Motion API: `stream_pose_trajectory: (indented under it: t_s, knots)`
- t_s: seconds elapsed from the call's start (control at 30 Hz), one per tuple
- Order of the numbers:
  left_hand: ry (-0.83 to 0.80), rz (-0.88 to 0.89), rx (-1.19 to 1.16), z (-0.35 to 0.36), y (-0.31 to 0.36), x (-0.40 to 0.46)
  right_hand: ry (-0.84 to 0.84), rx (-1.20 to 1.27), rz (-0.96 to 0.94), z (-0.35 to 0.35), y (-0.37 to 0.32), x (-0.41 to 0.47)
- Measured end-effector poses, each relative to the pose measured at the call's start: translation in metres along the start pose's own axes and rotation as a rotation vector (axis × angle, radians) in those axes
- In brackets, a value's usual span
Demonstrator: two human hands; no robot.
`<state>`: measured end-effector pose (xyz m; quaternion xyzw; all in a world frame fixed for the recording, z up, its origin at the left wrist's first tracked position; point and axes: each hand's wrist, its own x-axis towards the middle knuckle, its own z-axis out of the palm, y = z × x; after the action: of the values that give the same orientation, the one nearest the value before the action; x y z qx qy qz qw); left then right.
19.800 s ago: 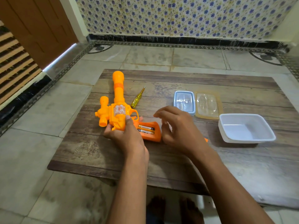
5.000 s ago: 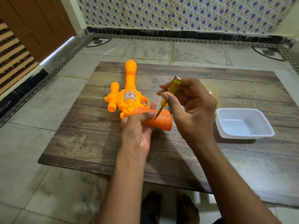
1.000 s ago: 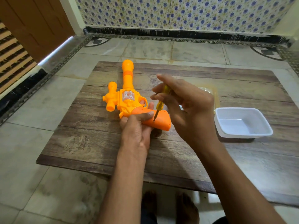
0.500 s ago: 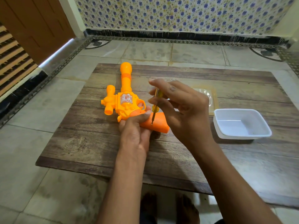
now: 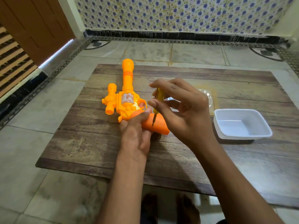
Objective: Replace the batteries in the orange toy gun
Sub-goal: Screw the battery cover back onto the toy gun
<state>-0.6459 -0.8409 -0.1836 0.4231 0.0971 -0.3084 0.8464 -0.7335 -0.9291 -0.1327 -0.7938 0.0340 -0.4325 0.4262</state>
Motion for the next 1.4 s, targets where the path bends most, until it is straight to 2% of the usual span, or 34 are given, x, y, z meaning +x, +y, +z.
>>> stream_pose_trajectory:
  t_s: [0.1, 0.17, 0.37, 0.53, 0.63, 0.8, 1.0, 1.2, 1.4]
  knots:
    - [-0.005, 0.001, 0.030, 0.003, -0.001, -0.003, -0.045, 0.169, 0.045, 0.002, -0.001, -0.001]
    - [0.018, 0.011, 0.014, 0.005, -0.001, -0.005, -0.058, 0.190, 0.068, 0.003, -0.002, 0.000]
    - [0.044, 0.034, 0.025, 0.010, 0.002, -0.010, 0.044, 0.035, 0.074, 0.008, -0.001, 0.001]
    - [0.000, -0.019, 0.083, 0.010, 0.000, -0.010, 0.029, 0.085, 0.064, 0.009, -0.004, -0.001]
    - [0.007, 0.012, 0.033, 0.009, -0.001, -0.006, 0.011, 0.115, 0.066, 0.003, -0.002, -0.001]
    - [0.004, 0.041, -0.033, 0.006, -0.001, -0.001, 0.105, -0.019, 0.094, 0.001, 0.001, 0.000]
    - [-0.013, 0.048, -0.038, 0.005, 0.000, -0.002, 0.071, -0.107, 0.006, 0.002, -0.001, 0.000]
    - [0.013, 0.031, 0.003, 0.005, 0.001, -0.001, 0.000, 0.062, 0.045, -0.002, -0.002, -0.001]
    - [-0.001, 0.048, -0.018, 0.007, 0.000, -0.003, 0.052, -0.123, -0.023, -0.001, 0.000, 0.001]
